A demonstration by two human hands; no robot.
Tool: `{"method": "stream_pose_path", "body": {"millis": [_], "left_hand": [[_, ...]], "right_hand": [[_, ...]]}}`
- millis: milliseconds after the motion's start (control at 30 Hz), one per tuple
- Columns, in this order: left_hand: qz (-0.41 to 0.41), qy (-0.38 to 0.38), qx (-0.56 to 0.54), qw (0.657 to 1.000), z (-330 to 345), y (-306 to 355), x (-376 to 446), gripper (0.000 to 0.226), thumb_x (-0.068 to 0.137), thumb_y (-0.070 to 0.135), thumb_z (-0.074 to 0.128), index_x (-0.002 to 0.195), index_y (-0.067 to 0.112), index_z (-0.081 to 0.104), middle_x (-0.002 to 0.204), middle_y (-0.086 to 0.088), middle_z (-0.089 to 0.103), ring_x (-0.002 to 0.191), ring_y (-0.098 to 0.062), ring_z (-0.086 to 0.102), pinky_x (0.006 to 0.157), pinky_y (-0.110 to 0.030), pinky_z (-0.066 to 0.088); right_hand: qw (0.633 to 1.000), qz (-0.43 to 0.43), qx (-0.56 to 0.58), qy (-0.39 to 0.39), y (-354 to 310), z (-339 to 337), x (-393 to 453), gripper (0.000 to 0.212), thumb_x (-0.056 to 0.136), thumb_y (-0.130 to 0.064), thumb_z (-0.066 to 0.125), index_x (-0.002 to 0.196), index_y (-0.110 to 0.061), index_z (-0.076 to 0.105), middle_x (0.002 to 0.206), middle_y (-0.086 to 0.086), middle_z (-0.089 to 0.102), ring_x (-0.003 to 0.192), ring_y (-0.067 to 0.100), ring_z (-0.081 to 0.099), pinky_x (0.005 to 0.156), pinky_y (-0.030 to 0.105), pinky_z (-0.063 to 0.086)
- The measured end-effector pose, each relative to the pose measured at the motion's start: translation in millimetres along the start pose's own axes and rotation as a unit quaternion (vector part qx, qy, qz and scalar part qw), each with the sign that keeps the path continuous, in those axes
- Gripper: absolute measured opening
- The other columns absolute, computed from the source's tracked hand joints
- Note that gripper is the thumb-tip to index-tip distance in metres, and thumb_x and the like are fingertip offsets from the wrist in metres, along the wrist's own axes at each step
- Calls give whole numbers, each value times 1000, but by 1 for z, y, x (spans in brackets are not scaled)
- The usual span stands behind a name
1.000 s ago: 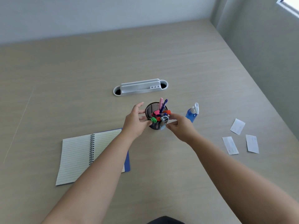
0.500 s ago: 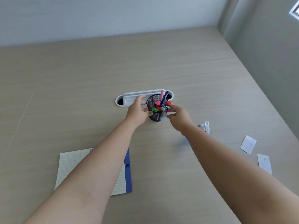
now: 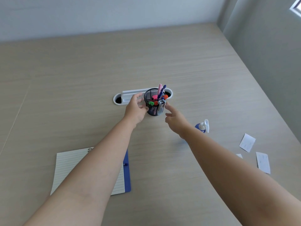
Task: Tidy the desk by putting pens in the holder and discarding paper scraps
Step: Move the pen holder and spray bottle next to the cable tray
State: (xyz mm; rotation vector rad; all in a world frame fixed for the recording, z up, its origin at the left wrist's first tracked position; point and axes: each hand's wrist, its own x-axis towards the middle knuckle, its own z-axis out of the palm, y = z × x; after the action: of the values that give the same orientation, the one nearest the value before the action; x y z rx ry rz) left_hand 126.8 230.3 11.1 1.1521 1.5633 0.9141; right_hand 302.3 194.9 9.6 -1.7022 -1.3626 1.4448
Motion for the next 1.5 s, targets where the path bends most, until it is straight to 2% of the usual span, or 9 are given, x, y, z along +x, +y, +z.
{"method": "stream_pose_path", "body": {"millis": [167,267,400,500,633,733,833,1133,1500], "left_hand": [[-30,16,150,988,9,-35,-38,58,84,18,65,138,17,43,138,-6,52,125,-24,51,98,-30,41],[13,-33,262,964,17,-63,-56,57,88,23,62,140,12,42,150,-10,39,138,-25,34,111,-32,28],[58,-64,346,934,25,-81,-59,61,94,32,54,147,10,31,160,-9,15,147,-29,6,119,-38,7],[57,-67,420,903,31,-87,-58,68,97,42,41,151,10,15,162,-7,4,148,-29,-2,119,-44,4],[56,-80,498,861,33,-96,-54,74,96,53,24,151,15,-6,161,-1,-14,147,-25,-11,119,-47,-2],[65,-69,528,844,32,-100,-51,76,93,60,13,150,17,-12,160,0,-19,147,-22,-14,119,-47,-4],[62,-54,533,842,33,-100,-51,76,92,62,8,150,18,-14,159,1,-21,147,-21,-16,118,-48,-5],[42,-42,543,838,39,-91,-54,73,95,56,12,150,15,-14,159,-1,-20,147,-24,-12,117,-51,-4],[46,-30,537,842,39,-100,-51,74,94,58,9,150,17,-15,160,0,-18,148,-24,-11,117,-51,-4]], "right_hand": [[998,24,45,43,51,9,-71,51,86,-4,45,126,-33,57,120,1,60,96,3,59,62,15,47],[987,39,45,150,99,6,-120,43,83,-1,46,107,-32,64,115,9,58,84,6,60,64,20,45],[958,92,78,259,114,-21,-118,52,83,-14,60,131,-29,45,126,5,53,92,15,58,78,34,50],[972,44,32,227,100,-37,-93,67,82,-25,70,139,-26,35,127,-10,44,106,11,50,85,30,43],[980,4,-7,199,96,-42,-69,50,84,-19,68,127,-28,44,100,-16,53,102,12,54,76,20,38],[982,-18,-33,183,93,-44,-56,55,86,-19,66,134,-30,41,101,-18,54,94,5,54,74,19,39],[983,-29,-55,172,83,-43,-34,56,86,-22,66,135,-30,40,98,-21,55,89,0,55,69,17,39],[983,-64,-82,151,42,-33,49,50,86,-20,64,131,-22,42,107,-6,55,97,20,56,77,35,46],[985,-66,-70,146,20,-25,98,40,85,-19,66,120,-18,47,99,-11,52,84,13,54,55,17,35]]}}
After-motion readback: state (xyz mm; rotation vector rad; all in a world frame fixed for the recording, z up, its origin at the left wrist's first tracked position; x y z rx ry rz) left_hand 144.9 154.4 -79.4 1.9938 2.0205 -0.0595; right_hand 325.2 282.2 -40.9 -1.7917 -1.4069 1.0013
